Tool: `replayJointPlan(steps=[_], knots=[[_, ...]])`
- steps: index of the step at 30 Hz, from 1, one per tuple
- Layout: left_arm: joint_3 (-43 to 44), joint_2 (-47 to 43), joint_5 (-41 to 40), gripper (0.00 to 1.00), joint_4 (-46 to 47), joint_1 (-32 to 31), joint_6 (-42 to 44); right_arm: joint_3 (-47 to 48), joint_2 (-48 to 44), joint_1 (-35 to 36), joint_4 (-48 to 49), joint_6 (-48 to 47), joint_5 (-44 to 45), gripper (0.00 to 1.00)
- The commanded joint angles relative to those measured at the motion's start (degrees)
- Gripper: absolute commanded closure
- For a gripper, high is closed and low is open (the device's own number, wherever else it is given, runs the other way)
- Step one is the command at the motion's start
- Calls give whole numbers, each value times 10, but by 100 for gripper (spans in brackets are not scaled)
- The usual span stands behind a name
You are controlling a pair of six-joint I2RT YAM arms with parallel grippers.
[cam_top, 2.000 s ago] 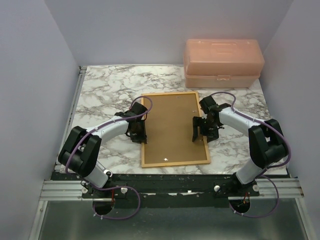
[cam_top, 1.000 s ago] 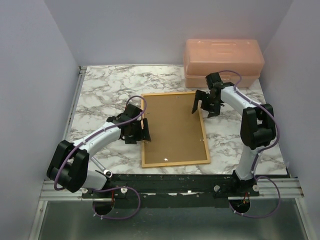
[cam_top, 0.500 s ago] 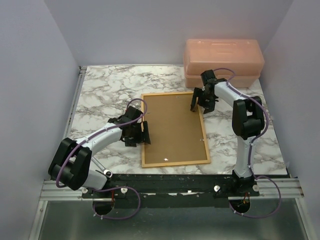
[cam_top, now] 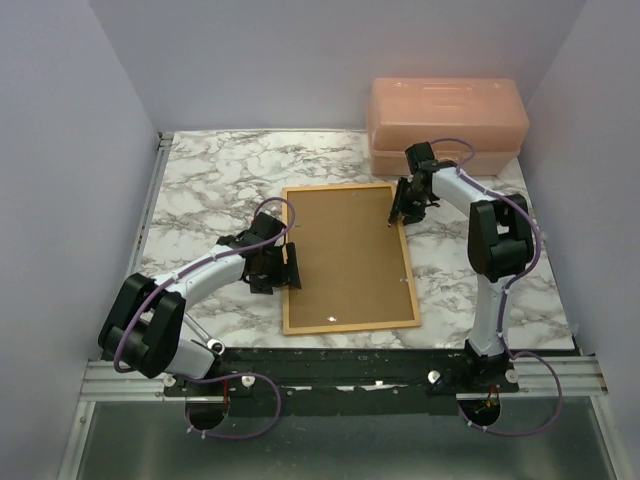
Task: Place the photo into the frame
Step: Install the photo frame at the center of the board.
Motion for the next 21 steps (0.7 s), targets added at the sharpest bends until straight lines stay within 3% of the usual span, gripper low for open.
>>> replayJointPlan(steps=[1, 11, 16, 21], knots=[[-4, 3, 4, 25, 6, 3, 3, -55, -14, 2, -11, -9, -3, 61], [-5, 15, 28, 31, 23, 5, 0, -72, -45, 21, -25, -31, 33, 65], [-10, 17, 32, 32, 28, 5, -2, -64, -60, 28, -27, -32, 30, 45], [-15, 17, 33, 32, 30, 4, -2, -57, -64, 28, -25, -27, 20, 41]])
